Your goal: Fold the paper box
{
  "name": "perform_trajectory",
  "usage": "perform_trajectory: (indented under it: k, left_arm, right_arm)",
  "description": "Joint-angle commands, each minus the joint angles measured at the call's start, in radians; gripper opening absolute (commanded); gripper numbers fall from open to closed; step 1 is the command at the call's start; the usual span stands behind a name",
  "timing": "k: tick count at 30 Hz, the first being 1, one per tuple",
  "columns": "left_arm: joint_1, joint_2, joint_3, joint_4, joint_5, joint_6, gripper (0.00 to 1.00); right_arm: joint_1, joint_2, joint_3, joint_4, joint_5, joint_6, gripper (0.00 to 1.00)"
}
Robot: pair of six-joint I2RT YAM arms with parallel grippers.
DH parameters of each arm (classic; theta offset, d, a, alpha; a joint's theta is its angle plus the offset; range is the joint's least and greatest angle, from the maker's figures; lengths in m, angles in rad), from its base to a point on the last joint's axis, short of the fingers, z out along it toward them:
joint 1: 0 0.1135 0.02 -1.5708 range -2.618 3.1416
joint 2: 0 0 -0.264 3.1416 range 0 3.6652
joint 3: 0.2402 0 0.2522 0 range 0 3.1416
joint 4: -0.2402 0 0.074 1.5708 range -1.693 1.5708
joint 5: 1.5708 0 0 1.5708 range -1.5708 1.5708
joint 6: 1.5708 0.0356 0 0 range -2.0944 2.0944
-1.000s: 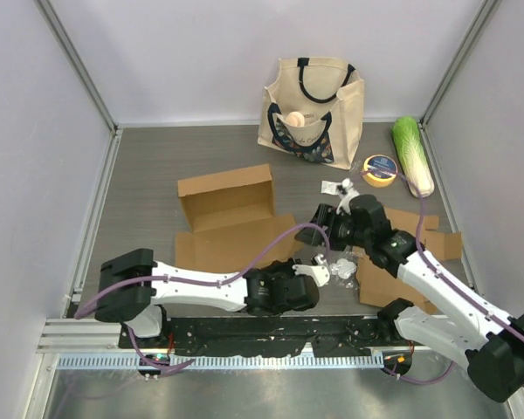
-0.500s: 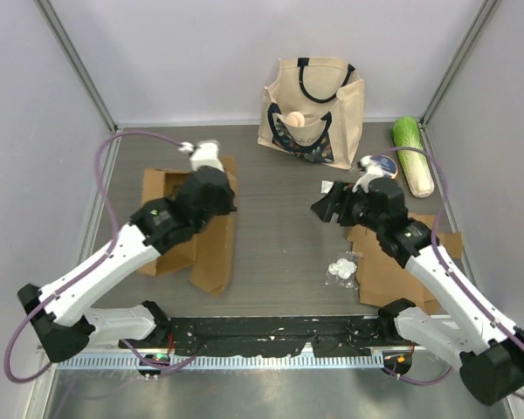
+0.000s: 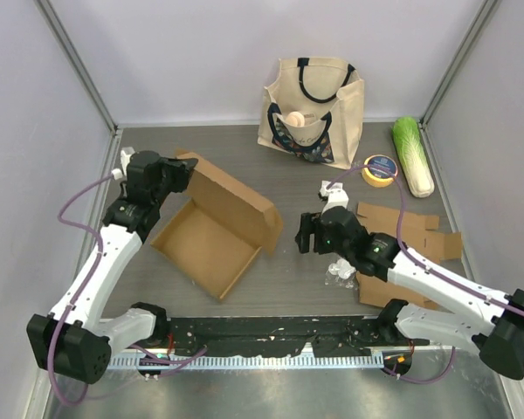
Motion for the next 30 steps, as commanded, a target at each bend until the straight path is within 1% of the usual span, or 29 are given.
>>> perform_trajectory:
  k: [1,2,3,5,7,9,11,12,16,19,20,21,23,24,26,27,29,30]
  left_arm:
    - [0.027,-0.050,-0.130,0.260,-0.028,-0.299,0.00]
    - [0.030,-0.061,-0.147,0.272,-0.049,-0.348,0.00]
    - [0.034,-0.066,-0.157,0.280,-0.065,-0.362,0.00]
    - [0.039,-0.069,-0.176,0.280,-0.106,-0.402,0.00]
    - [0.039,-0.075,-0.200,0.297,-0.134,-0.431,0.00]
    - [0.041,-0.076,-0.219,0.332,-0.145,-0.460,0.00]
    - [0.041,-0.069,-0.217,0.311,-0.160,-0.473,0.00]
    - [0.039,-0.055,-0.210,0.294,-0.163,-0.486,0.00]
    - [0.039,-0.027,-0.164,0.250,-0.163,-0.510,0.00]
    - [0.039,-0.006,-0.084,0.107,-0.174,-0.542,0.00]
    - [0.039,0.002,-0.057,0.005,-0.181,-0.545,0.00]
    - [0.041,0.008,-0.002,-0.044,-0.204,-0.545,0.00]
    - [0.039,0.028,0.048,-0.161,-0.218,-0.549,0.00]
    - [0.041,0.032,0.074,-0.180,-0.230,-0.549,0.00]
    - [0.039,0.032,0.080,-0.181,-0.238,-0.548,0.00]
    - [0.041,0.032,0.080,-0.177,-0.240,-0.546,0.00]
    - [0.039,0.031,0.079,-0.174,-0.243,-0.545,0.00]
    - [0.041,0.031,0.076,-0.175,-0.243,-0.545,0.00]
  right_arm:
    - [-0.057,0.056,0.094,-0.244,0.400,0.224,0.80]
    - [-0.097,0.039,0.084,-0.246,0.377,0.255,0.79]
    - [-0.118,0.025,0.047,-0.244,0.315,0.263,0.80]
    - [-0.173,-0.019,0.003,-0.226,0.261,0.279,0.80]
    - [-0.181,-0.028,-0.045,-0.238,0.227,0.303,0.80]
    - [-0.181,-0.002,-0.067,-0.260,0.207,0.322,0.80]
    - [-0.169,0.030,-0.082,-0.248,0.161,0.324,0.80]
    - [-0.146,0.069,-0.090,-0.244,0.165,0.342,0.80]
    - [-0.060,0.157,-0.067,-0.281,0.341,0.391,0.80]
    - [-0.043,0.232,-0.053,-0.274,0.381,0.405,0.80]
    - [-0.039,0.251,-0.048,-0.272,0.410,0.408,0.80]
    - [-0.034,0.287,-0.045,-0.277,0.423,0.419,0.78]
    - [-0.010,0.314,-0.036,-0.286,0.460,0.445,0.74]
    - [-0.002,0.320,-0.034,-0.287,0.470,0.451,0.65]
    - [0.024,0.332,-0.028,-0.293,0.492,0.474,0.57]
    - [0.033,0.334,-0.025,-0.297,0.515,0.482,0.46]
    - [0.056,0.337,-0.015,-0.306,0.539,0.499,0.37]
    - [0.061,0.338,-0.011,-0.306,0.547,0.499,0.35]
